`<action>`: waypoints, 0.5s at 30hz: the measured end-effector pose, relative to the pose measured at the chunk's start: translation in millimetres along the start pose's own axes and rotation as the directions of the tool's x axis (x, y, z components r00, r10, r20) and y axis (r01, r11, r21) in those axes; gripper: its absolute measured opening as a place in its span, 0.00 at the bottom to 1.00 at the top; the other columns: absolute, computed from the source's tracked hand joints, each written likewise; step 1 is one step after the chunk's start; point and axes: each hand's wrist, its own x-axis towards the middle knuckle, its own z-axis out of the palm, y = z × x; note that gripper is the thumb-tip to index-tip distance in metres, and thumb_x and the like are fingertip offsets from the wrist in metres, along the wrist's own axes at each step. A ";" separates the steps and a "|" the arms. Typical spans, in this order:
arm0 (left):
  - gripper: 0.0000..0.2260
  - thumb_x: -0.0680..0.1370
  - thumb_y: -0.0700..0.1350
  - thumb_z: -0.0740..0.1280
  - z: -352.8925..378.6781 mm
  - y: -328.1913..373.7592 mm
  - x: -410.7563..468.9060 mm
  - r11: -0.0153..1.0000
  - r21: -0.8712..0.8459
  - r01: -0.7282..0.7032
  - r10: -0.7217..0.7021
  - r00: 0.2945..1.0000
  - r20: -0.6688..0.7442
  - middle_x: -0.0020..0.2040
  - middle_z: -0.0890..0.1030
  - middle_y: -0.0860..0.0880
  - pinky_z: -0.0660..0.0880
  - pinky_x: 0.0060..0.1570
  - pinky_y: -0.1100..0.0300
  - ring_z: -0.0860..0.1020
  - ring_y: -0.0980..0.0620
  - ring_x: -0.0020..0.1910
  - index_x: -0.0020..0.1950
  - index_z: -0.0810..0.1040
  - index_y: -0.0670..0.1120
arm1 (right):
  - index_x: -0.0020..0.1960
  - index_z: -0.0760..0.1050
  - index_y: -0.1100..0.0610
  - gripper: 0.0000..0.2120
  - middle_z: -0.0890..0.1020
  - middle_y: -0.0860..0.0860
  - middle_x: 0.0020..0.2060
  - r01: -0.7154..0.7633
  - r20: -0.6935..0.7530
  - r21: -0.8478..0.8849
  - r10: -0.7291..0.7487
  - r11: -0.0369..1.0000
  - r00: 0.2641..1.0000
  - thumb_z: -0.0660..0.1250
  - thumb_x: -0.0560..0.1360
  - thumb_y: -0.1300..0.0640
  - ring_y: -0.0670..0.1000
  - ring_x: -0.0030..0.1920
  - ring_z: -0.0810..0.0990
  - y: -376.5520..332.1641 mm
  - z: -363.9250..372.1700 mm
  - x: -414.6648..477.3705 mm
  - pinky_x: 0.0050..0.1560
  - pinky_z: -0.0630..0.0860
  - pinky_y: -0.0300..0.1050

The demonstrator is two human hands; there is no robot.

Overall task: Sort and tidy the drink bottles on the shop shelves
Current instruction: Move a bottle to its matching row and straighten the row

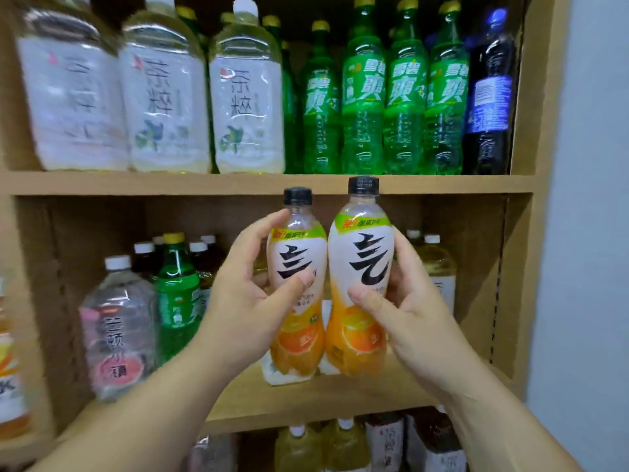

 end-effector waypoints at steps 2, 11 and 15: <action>0.30 0.73 0.42 0.74 -34.9 8.7 -6.0 1.000 0.002 -0.001 0.001 0.998 -0.066 0.69 0.78 0.51 0.81 0.53 0.56 0.82 0.56 0.60 0.71 0.71 0.60 | 0.78 0.61 0.38 0.36 0.77 0.40 0.69 0.028 0.036 0.005 -0.028 1.000 0.999 0.72 0.75 0.52 0.43 0.69 0.77 -17.5 35.4 3.7 0.63 0.79 0.49; 0.30 0.70 0.53 0.75 -241.3 58.8 -39.4 0.989 0.144 0.019 0.021 0.963 -0.270 0.71 0.77 0.53 0.76 0.66 0.47 0.77 0.54 0.69 0.70 0.71 0.67 | 0.79 0.59 0.37 0.37 0.74 0.35 0.71 0.167 0.127 0.167 -0.189 0.972 0.974 0.72 0.75 0.42 0.39 0.72 0.72 -69.4 245.0 22.5 0.68 0.74 0.41; 0.30 0.71 0.49 0.75 -337.5 85.7 -50.9 0.950 0.310 0.029 0.078 0.942 -0.326 0.71 0.77 0.55 0.75 0.68 0.50 0.76 0.57 0.69 0.70 0.70 0.64 | 0.79 0.60 0.41 0.36 0.76 0.38 0.70 0.172 0.189 0.245 -0.221 0.954 0.957 0.70 0.74 0.49 0.41 0.71 0.74 -89.0 340.6 31.7 0.66 0.75 0.40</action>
